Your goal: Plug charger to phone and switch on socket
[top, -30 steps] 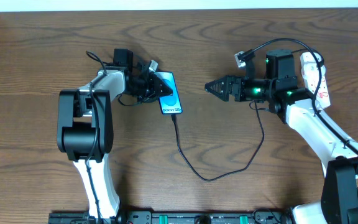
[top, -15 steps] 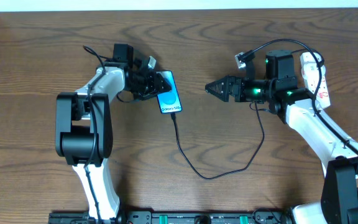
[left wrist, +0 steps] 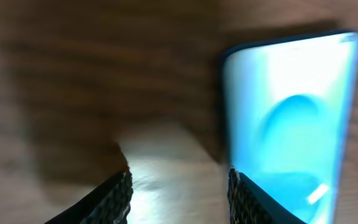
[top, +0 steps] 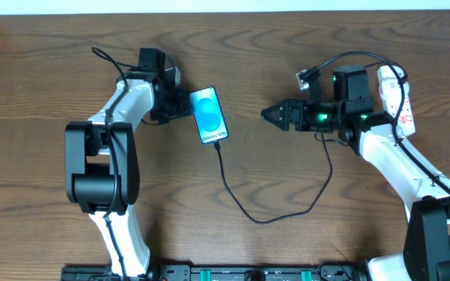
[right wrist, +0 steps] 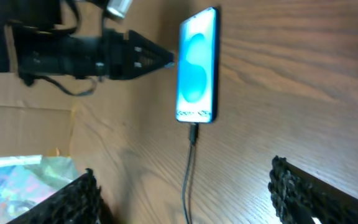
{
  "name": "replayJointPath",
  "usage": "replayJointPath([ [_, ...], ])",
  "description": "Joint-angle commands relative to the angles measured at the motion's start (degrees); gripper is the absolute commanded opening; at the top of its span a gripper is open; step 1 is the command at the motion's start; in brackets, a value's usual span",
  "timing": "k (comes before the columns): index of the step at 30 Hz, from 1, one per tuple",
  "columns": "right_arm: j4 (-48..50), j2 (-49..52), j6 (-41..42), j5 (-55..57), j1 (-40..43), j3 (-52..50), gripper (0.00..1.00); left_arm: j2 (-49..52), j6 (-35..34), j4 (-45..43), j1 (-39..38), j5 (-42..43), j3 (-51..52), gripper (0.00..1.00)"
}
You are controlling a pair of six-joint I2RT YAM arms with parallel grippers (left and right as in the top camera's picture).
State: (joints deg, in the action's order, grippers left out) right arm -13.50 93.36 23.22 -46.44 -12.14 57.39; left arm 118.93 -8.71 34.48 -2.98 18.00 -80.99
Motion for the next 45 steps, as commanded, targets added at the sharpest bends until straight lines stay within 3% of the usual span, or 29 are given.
replayJointPath([
  [1, -2.4, 0.0, -2.3, 3.5, -0.2, 0.4, 0.83, -3.5, 1.0, 3.4, 1.7, -7.1, -1.0, 0.52],
  [11, -17.2, -6.3, -7.2, 17.9, 0.7, 3.7, 0.84, -27.6, 1.0, 12.0, 1.5, -6.5, -1.5, 0.58],
  [13, -21.9, -8.3, -8.3, 21.3, 2.1, 5.9, 0.72, -31.4, 1.0, 13.5, 1.5, -6.5, -1.5, 0.59],
  [15, -25.2, -10.0, -9.8, 22.6, 3.7, 7.7, 0.36, -34.6, 1.0, 14.9, 1.5, -6.5, -1.5, 0.64],
  [16, -26.7, -11.0, -10.1, 23.2, 4.8, 8.7, 0.27, -35.8, 1.0, 15.4, 1.5, -6.5, -1.5, 0.66],
  [18, -28.7, -12.7, -10.1, 23.9, 7.5, 10.3, 0.13, -38.1, 1.0, 16.0, 1.5, -6.5, -1.5, 0.76],
  [20, -29.6, -14.1, -10.0, 24.0, 10.7, 11.3, 0.03, -39.5, 1.0, 16.0, 1.5, -6.5, -1.5, 0.77],
  [22, -29.8, -14.9, -10.0, 23.8, 14.0, 11.8, 0.01, -40.5, 1.0, 16.0, 1.5, -6.5, -1.5, 0.78],
  [23, -29.9, -15.1, -10.0, 23.8, 15.7, 12.1, 0.01, -40.8, 1.0, 16.0, 1.5, -6.5, -1.5, 0.98],
  [37, -27.0, -8.1, -8.7, 22.2, 35.9, 13.4, 0.01, -40.7, 1.0, 16.0, 1.5, -6.5, -1.3, 0.98],
  [45, -24.8, 1.4, -6.1, 19.1, 41.4, 18.9, 0.01, -40.7, 1.0, 16.0, 1.5, -6.5, -1.3, 0.98],
])
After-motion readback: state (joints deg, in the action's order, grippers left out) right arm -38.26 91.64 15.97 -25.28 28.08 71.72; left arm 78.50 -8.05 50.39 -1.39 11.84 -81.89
